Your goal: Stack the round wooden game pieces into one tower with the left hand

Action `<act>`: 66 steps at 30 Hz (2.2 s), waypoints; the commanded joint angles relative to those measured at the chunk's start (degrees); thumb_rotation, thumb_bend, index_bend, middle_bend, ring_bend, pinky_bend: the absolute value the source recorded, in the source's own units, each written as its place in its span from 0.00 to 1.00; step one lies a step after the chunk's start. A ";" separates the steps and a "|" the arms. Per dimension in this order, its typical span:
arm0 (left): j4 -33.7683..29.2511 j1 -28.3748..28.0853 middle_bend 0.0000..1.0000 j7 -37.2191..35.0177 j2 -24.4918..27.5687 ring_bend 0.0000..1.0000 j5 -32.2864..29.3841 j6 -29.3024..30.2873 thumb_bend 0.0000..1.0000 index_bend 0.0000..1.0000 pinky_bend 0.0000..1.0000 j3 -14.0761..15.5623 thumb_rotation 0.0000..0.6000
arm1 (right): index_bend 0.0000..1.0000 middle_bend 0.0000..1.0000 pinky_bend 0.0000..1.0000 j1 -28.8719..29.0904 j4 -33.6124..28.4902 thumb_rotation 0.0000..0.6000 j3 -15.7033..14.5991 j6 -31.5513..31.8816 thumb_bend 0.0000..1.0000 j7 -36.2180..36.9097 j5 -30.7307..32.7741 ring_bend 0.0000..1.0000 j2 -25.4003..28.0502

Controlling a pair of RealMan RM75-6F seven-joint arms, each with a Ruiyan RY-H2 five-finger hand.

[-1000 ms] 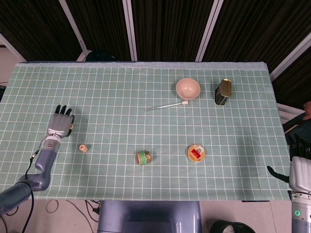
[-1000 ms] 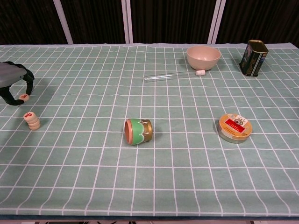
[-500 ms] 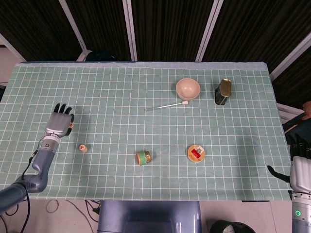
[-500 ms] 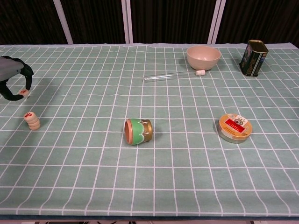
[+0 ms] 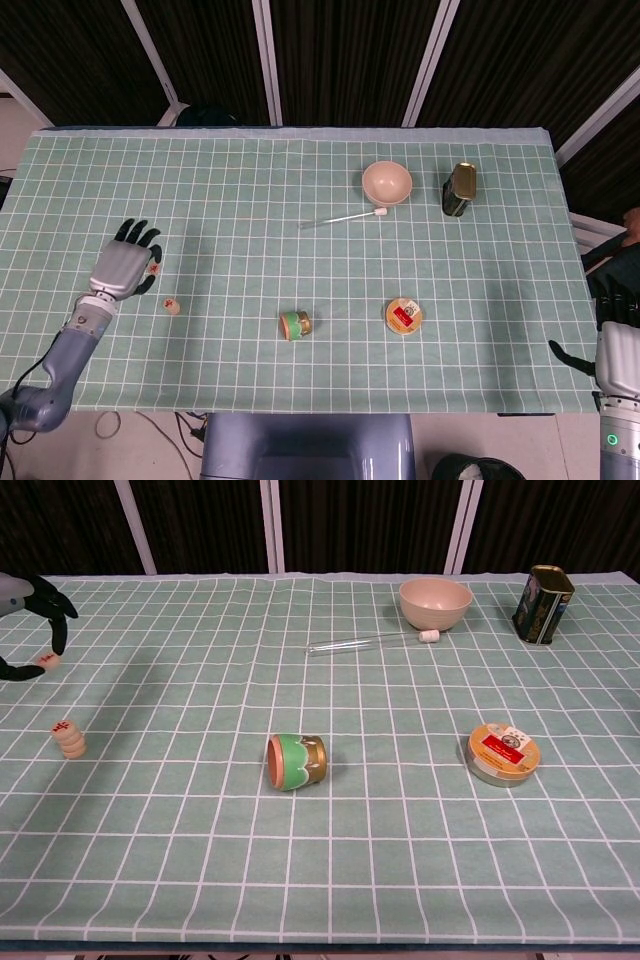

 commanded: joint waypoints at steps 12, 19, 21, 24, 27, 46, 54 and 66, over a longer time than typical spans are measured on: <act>-5.47 3.31 0.16 0.66 1.23 0.00 8.26 3.75 0.34 0.50 0.00 6.03 1.00 | 0.05 0.01 0.00 -0.01 0.04 1.00 0.06 0.07 0.23 0.07 -0.04 0.04 0.02; -4.41 3.56 0.16 1.01 0.31 0.00 8.61 3.84 0.34 0.49 0.00 6.42 1.00 | 0.05 0.01 0.00 0.01 0.10 1.00 0.11 0.00 0.23 0.10 0.04 0.04 0.02; -4.14 3.58 0.15 1.09 0.12 0.00 8.56 3.87 0.34 0.49 0.00 6.34 1.00 | 0.05 0.01 0.00 0.01 0.08 1.00 0.09 0.01 0.23 0.07 0.03 0.04 0.01; -3.67 3.54 0.15 1.23 -0.15 0.00 8.35 3.64 0.34 0.49 0.00 6.31 1.00 | 0.05 0.01 0.00 0.00 0.02 1.00 0.09 0.00 0.23 0.01 0.06 0.04 0.02; -2.98 3.57 0.15 1.72 -0.54 0.00 8.23 3.65 0.34 0.49 0.00 6.33 1.00 | 0.05 0.01 0.00 -0.02 0.02 1.00 0.10 0.02 0.23 0.04 0.09 0.04 0.04; -1.72 3.02 0.15 3.97 -2.79 0.00 7.68 3.33 0.34 0.47 0.00 5.90 1.00 | 0.05 0.01 0.00 -0.02 -0.04 1.00 0.10 -0.14 0.23 0.30 0.10 0.04 0.25; -1.75 3.05 0.15 4.67 -3.02 0.00 7.58 3.54 0.34 0.46 0.00 5.89 1.00 | 0.05 0.01 0.00 -0.02 -0.05 1.00 0.09 -0.12 0.23 0.22 0.10 0.04 0.25; -2.38 3.05 0.14 5.87 -2.59 0.00 7.39 3.61 0.34 0.40 0.00 6.01 1.00 | 0.05 0.01 0.00 -0.03 -0.15 1.00 0.18 0.01 0.23 -0.21 0.36 0.04 0.19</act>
